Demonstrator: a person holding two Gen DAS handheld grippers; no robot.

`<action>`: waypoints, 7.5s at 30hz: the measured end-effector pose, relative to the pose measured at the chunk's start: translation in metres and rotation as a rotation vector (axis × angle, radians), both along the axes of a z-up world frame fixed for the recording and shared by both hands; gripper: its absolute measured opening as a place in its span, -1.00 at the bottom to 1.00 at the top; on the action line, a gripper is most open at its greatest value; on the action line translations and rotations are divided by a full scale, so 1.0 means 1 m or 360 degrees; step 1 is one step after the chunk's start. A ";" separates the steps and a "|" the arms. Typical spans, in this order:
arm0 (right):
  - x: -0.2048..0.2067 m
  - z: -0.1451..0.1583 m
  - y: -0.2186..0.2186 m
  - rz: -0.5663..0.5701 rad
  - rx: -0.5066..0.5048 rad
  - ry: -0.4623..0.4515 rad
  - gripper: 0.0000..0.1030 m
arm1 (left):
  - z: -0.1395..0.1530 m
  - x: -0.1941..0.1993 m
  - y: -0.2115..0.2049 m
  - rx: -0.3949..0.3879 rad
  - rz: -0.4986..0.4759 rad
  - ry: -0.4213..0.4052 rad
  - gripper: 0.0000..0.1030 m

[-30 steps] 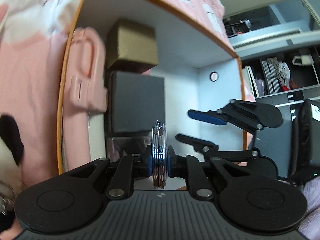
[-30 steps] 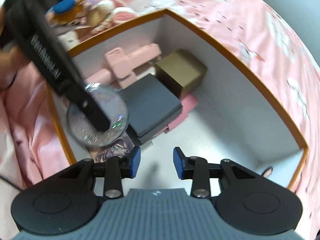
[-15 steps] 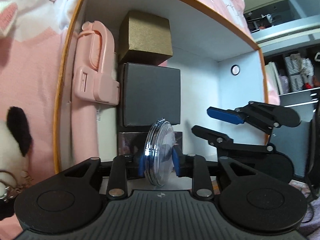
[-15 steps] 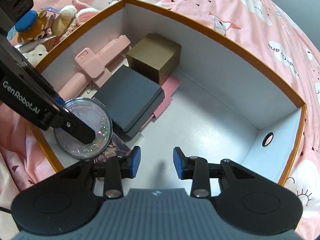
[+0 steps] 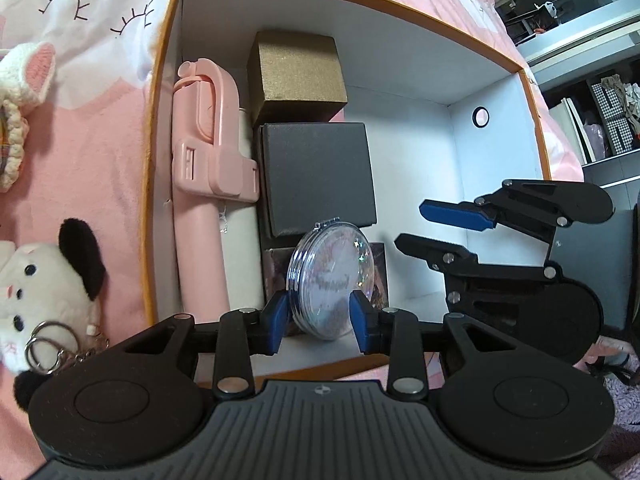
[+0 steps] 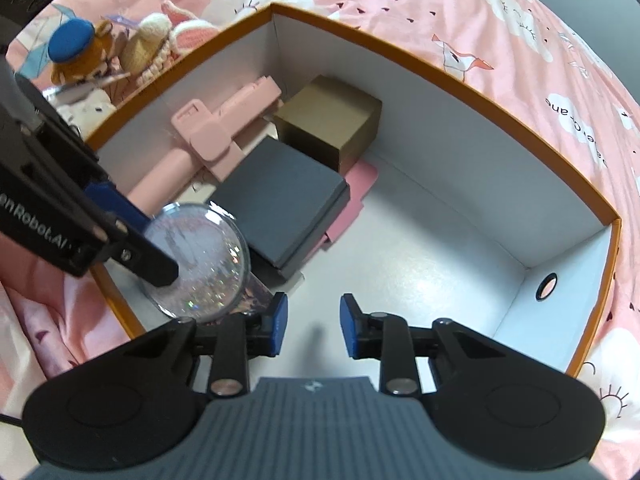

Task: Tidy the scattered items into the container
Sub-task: 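Lower glitter compact into orange box beside black box with left tool and release, then withdraw both tools from the orange box toward the plush toys, then grasp red panda plush in blue sailor hat with left tool, then grasp crochet bunny with right tool, then lift red panda plush with left tool while right tool lifts crochet bunny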

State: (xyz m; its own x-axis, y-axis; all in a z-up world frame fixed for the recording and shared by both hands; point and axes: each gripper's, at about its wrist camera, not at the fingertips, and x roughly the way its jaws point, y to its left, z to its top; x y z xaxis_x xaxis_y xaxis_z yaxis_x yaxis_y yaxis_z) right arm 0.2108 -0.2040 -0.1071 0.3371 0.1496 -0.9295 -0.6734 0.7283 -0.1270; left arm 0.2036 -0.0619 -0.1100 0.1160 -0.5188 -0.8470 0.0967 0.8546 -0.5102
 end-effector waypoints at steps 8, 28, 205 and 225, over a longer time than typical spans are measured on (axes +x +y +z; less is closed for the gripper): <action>0.001 0.000 0.006 -0.0002 0.0044 0.0044 -0.52 | 0.026 -0.011 0.014 0.0113 0.0007 -0.0189 -0.26; 0.004 -0.013 0.035 0.0039 0.0098 0.0249 -0.72 | 0.035 -0.006 0.026 0.0177 0.0052 -0.0283 -0.26; 0.026 0.012 0.213 0.0093 0.0384 -0.0112 0.04 | 0.017 -0.034 0.230 0.0282 0.0860 -0.0466 -0.18; 0.036 0.002 0.220 -0.0297 0.0242 -0.0360 -0.50 | 0.032 -0.039 0.229 0.0265 0.0872 -0.0616 -0.18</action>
State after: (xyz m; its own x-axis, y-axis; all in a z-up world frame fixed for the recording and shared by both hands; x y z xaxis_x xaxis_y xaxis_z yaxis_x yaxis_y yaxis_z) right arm 0.2471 0.0163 -0.1054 0.5672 0.1973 -0.7996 -0.4935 0.8587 -0.1381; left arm 0.1646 0.1672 -0.0784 0.6344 -0.1658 -0.7550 -0.2228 0.8960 -0.3840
